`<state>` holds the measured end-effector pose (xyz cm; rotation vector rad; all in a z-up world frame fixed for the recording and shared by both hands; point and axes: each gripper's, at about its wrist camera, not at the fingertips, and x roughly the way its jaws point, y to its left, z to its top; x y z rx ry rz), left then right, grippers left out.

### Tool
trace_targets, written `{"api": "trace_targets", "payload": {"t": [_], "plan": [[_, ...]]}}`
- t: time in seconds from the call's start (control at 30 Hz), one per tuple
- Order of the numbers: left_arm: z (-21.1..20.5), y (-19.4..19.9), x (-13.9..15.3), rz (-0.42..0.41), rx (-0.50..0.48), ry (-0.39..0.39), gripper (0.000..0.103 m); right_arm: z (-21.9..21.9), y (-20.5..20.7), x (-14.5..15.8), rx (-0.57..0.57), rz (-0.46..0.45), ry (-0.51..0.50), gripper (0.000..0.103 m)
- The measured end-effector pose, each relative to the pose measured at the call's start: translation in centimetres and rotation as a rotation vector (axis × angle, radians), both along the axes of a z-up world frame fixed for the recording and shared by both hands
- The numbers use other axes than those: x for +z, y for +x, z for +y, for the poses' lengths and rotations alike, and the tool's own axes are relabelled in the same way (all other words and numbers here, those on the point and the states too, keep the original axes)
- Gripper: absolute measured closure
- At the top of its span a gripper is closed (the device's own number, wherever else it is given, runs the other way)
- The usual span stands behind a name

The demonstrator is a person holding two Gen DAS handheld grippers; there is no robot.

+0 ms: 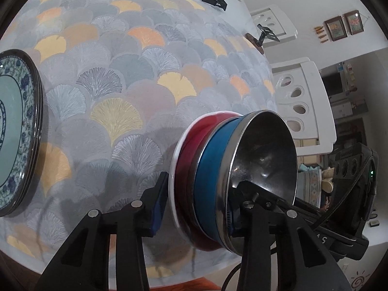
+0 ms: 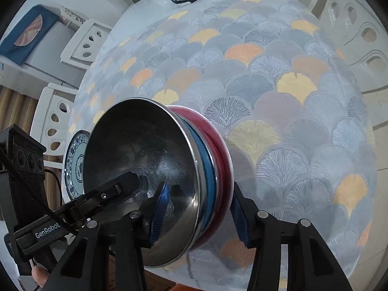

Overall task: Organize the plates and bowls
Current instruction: 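Grip the nested bowl stack with the left gripper while the right gripper grips its opposite rim, then lift the bowl stack with both grippers and carry it over the floral plate stack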

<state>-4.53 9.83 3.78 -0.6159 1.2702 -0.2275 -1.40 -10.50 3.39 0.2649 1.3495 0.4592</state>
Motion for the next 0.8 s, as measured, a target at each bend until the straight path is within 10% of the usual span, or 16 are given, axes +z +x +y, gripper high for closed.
{"api": "trace_targets", "payload": {"t": [0.8], "plan": [[4.5, -0.9, 7.4, -0.178, 0.113, 0.122, 0.067, 3.7, 1.7, 7.3, 0.127, -0.227, -0.006, 0.059]]}}
